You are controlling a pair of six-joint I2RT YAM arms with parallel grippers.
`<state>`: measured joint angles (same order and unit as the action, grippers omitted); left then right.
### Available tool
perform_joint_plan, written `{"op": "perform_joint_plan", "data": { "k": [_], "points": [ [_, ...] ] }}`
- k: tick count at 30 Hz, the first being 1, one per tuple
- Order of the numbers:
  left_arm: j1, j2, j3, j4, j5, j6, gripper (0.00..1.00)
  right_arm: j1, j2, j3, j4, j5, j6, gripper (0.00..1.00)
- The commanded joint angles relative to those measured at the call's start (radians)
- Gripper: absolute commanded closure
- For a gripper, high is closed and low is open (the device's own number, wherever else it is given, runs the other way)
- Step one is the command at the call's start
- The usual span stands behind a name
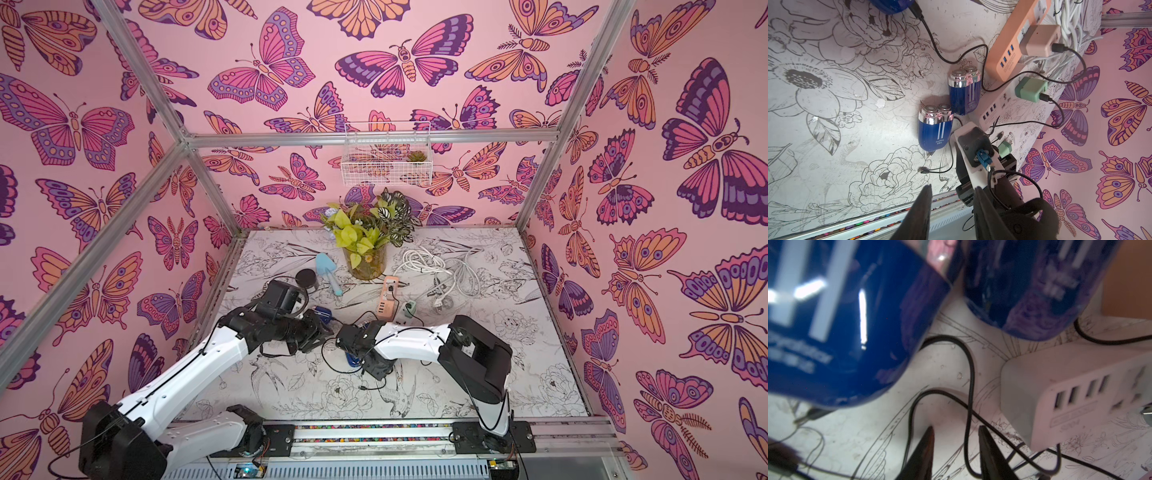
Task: Charge the electric shaver
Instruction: Pick up the charging cable from the center of the board.
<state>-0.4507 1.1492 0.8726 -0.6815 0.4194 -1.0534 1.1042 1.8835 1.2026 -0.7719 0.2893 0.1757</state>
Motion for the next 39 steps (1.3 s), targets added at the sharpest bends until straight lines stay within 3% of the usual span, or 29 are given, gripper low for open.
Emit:
{"op": "perform_joint_plan", "data": {
  "k": [1,10,13,18,21,26,31,39],
  "points": [
    [0.007,0.013,0.007,-0.016,0.014,0.023,0.63,0.002,0.022,0.012,-0.017,0.031,-0.012,0.71],
    [0.007,0.026,0.04,-0.015,0.05,-0.022,0.65,0.0,-0.123,0.036,-0.078,0.009,0.016,0.99],
    [0.007,0.022,0.053,0.019,0.099,-0.162,0.6,-0.019,-0.216,0.052,-0.117,-0.01,0.062,1.0],
    [0.001,-0.023,0.048,0.167,0.108,-0.516,0.49,-0.073,-0.338,0.088,-0.141,-0.041,0.16,1.0],
    [-0.027,-0.066,0.017,0.276,0.032,-0.773,0.37,-0.118,-0.38,0.118,-0.124,-0.058,0.238,1.0],
    [-0.111,-0.073,-0.09,0.566,-0.152,-1.107,0.26,-0.195,-0.456,0.118,0.001,-0.121,0.372,1.0],
    [-0.167,-0.017,-0.106,0.681,-0.258,-1.261,0.26,-0.235,-0.504,0.105,0.081,-0.151,0.465,1.0],
    [-0.205,0.054,-0.13,0.816,-0.341,-1.384,0.29,-0.245,-0.508,0.092,0.143,-0.231,0.494,1.0]
  ]
}}
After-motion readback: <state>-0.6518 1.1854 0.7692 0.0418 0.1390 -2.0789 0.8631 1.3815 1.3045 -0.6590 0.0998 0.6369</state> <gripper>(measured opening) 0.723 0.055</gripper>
